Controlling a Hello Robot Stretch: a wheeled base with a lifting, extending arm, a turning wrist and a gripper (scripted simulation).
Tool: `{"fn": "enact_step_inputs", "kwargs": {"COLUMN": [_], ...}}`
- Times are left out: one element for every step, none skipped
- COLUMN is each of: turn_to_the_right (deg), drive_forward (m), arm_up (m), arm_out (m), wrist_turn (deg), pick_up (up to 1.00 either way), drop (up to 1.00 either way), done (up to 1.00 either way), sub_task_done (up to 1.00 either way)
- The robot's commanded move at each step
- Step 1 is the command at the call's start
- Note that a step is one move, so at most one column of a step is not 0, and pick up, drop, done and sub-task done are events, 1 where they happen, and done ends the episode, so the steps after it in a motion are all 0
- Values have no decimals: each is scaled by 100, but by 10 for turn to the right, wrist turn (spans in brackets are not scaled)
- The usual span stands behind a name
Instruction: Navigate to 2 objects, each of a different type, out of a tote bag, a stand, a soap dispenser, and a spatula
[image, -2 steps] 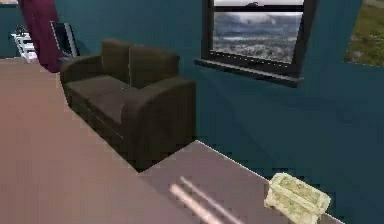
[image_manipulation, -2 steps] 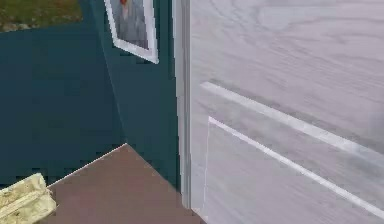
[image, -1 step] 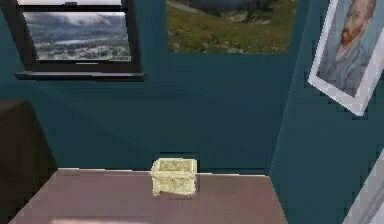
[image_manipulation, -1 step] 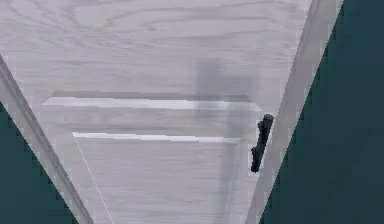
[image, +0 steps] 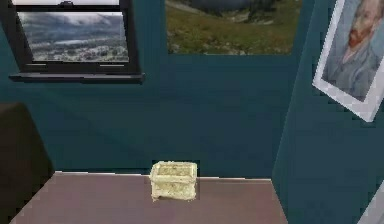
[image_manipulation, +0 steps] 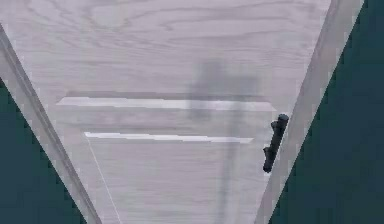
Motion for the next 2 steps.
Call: {"fn": "enact_step_inputs", "kwargs": {"turn_to_the_right": [-450,-360], "drive_forward": [0,0], "arm_up": [0,0], "arm_out": [0,0], "wrist_turn": [0,0], "pick_up": [0,0], "drop": [0,0], "done": [0,0], "sub_task_done": [0,0]}}
